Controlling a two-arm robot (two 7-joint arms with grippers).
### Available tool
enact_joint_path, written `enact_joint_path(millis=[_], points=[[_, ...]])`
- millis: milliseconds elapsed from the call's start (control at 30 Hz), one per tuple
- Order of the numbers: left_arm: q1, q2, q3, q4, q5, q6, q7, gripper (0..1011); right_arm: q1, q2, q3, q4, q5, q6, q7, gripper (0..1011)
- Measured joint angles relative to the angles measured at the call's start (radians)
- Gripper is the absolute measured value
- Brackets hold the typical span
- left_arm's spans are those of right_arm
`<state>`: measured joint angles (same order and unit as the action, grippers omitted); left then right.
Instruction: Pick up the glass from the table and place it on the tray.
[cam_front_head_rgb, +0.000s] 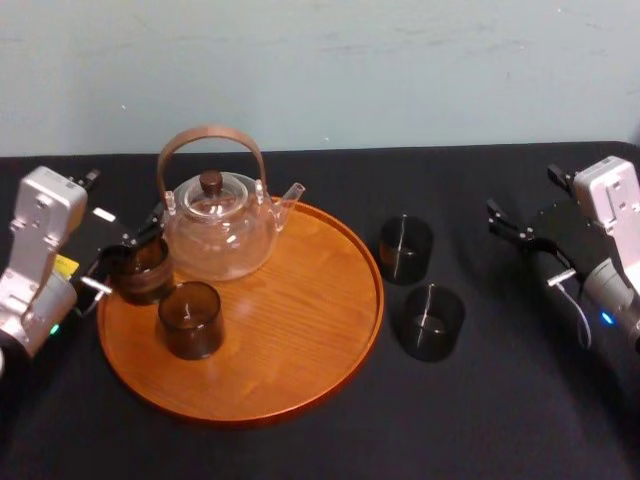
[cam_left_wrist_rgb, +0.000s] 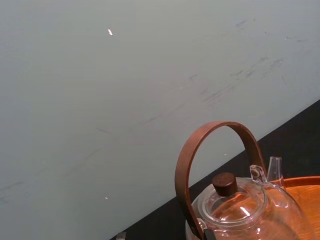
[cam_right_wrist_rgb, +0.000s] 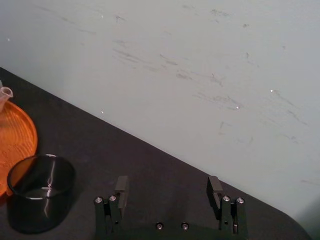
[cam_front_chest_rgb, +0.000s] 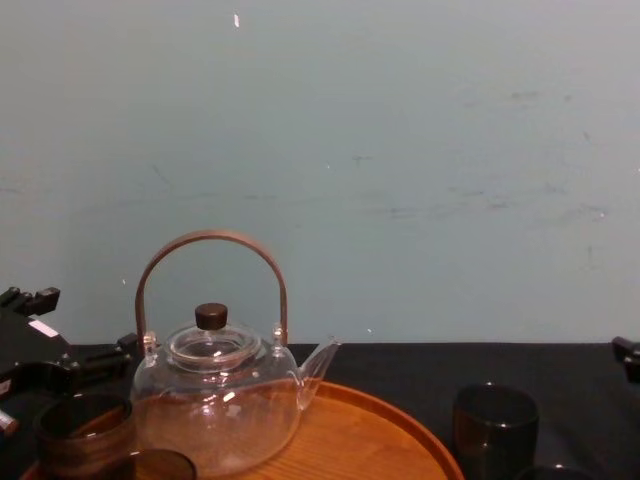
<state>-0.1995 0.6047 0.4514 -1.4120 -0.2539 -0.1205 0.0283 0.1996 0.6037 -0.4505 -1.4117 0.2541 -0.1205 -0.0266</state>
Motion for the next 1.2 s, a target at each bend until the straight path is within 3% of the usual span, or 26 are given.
enact_joint_path(millis=[200, 367, 600, 833, 1200], points=[[0.0, 0.0, 0.0, 0.0, 0.0, 0.0, 0.0, 1001, -0.022, 0.004, 0.023, -0.024, 0.035, 0.006, 0.06, 1002], [0.0, 0.0, 0.0, 0.0, 0.0, 0.0, 0.0, 1001, -0.086, 0.042, 0.047, -0.11, 0.063, 0.021, 0.097, 1002], [0.0, 0.0, 0.0, 0.0, 0.0, 0.0, 0.0, 1001, -0.241, 0.108, 0.096, -0.301, 0.095, 0.034, 0.12, 1002], [0.0, 0.0, 0.0, 0.0, 0.0, 0.0, 0.0, 1001, -0.345, 0.13, 0.118, -0.403, 0.122, 0.032, 0.143, 1002], [0.0, 0.0, 0.0, 0.0, 0.0, 0.0, 0.0, 1002, -0.4, 0.114, 0.112, -0.434, 0.147, 0.057, 0.198, 1002]])
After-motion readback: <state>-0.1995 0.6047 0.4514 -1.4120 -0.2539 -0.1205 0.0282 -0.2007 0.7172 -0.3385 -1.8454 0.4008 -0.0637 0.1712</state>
